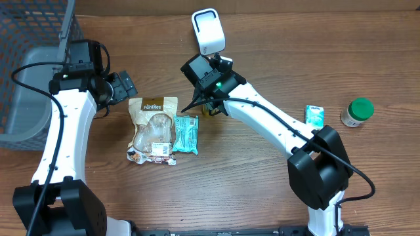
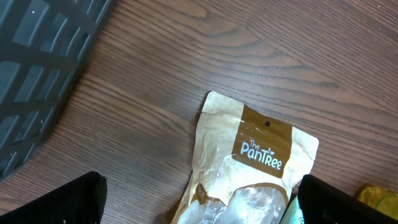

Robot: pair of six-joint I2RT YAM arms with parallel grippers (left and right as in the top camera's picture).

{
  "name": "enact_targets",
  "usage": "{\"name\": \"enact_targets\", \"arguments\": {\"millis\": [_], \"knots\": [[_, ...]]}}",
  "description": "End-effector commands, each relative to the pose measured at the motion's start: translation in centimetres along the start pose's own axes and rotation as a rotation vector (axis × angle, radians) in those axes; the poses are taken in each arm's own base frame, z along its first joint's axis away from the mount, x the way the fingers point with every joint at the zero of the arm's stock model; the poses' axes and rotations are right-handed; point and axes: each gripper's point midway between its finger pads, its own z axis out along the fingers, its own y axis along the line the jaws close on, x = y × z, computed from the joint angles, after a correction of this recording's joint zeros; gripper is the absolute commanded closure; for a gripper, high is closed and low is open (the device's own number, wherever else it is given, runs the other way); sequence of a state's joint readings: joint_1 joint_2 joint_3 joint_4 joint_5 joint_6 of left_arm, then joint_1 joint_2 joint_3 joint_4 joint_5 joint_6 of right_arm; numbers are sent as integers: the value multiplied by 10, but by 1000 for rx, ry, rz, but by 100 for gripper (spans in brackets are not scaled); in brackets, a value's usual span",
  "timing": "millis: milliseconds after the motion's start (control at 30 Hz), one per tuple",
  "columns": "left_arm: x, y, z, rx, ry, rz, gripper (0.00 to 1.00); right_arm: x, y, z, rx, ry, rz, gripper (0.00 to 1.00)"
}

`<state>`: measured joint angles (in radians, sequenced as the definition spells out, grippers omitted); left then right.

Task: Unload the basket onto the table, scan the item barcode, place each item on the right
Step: 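Lower the right gripper and close it on the yellow bottle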

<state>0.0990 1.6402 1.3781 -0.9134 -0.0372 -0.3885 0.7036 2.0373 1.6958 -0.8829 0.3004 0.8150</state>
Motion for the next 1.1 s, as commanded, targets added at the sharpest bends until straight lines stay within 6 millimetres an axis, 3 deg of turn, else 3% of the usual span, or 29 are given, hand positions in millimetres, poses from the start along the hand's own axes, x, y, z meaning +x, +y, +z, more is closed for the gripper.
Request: {"name": "enact_targets", "arguments": {"millis": [0,100,267,667,1067], "knots": [[-5,-3,-7,14,-21,8,0,-16,-9,-23,20,-56,-28,58],[-5,-3,-7,14,-21,8,0,-19,-17,-31,47,-74,-32,59],[-5,-3,-7,14,-21,8,1,-16,-21,-31,64,-59,-111,60],[-5,-3,-7,14,-21,8,0,-20,-39,-31,132,-59,-114,60],[-5,-3,-7,14,-21,8,0,-19,-44,-21,28,75,-26,58]]}}
